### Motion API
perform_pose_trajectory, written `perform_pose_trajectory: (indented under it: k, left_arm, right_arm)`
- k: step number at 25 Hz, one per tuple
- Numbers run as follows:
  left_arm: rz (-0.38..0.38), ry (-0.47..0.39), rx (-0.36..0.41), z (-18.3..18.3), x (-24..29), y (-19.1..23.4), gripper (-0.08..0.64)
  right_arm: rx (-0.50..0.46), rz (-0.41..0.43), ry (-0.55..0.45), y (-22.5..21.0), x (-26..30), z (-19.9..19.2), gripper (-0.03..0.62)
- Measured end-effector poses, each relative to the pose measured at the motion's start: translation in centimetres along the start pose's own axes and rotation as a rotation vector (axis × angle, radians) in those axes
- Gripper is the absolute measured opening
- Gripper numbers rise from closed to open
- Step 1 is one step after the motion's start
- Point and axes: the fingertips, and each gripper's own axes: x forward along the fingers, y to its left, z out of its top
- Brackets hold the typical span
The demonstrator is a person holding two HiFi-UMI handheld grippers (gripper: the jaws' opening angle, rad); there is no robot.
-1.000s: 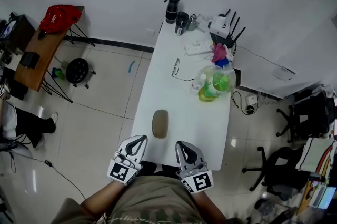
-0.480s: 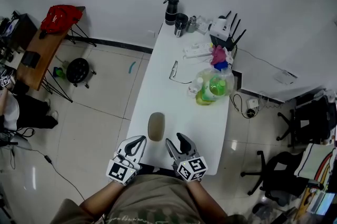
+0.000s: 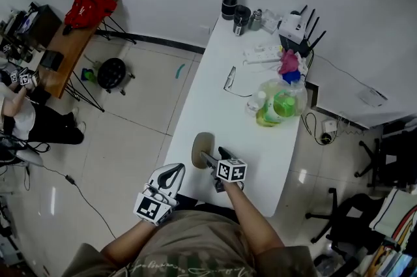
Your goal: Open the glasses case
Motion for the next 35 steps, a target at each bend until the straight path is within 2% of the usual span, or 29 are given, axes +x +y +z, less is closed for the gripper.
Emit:
perform_pose_trajectory:
  k: [5, 12, 16, 23, 30, 35]
  left_arm:
    - [0.027, -0.024, -0.057, 0.2, 0.2, 0.5, 0.006]
    - [0.069, 0.034, -0.056, -1.1, -0.7, 1.2, 0.006]
    - [0.083, 0.048, -0.061, -1.5, -1.3, 1.5, 0.006]
    - [0.063, 0.063, -0.058, -1.3, -0.8, 1.3, 0.006]
    - [0.053, 0.076, -0.071, -1.4, -0.2, 1.7, 0.006]
    - [0.040, 0.089, -0.070, -2.1, -0.1, 2.0, 0.006]
  right_arm:
    - [0.011, -0.008, 0.062, -0.4, 2.6, -0.4, 0.387]
    - [0.043, -0.009, 0.140, -1.5, 4.7, -2.9, 0.387]
    - [-0.007, 0.003, 0.139, -0.7, 5.5, -2.8, 0.387]
    - [-0.011, 0.014, 0.183, 0.5, 6.4, -2.7, 0.387]
    - [-0.026, -0.066, 0.228, 1.3, 7.8, -3.3, 0.427]
    - [-0.065, -0.092, 0.277, 2.3, 8.6, -3.1, 0.431]
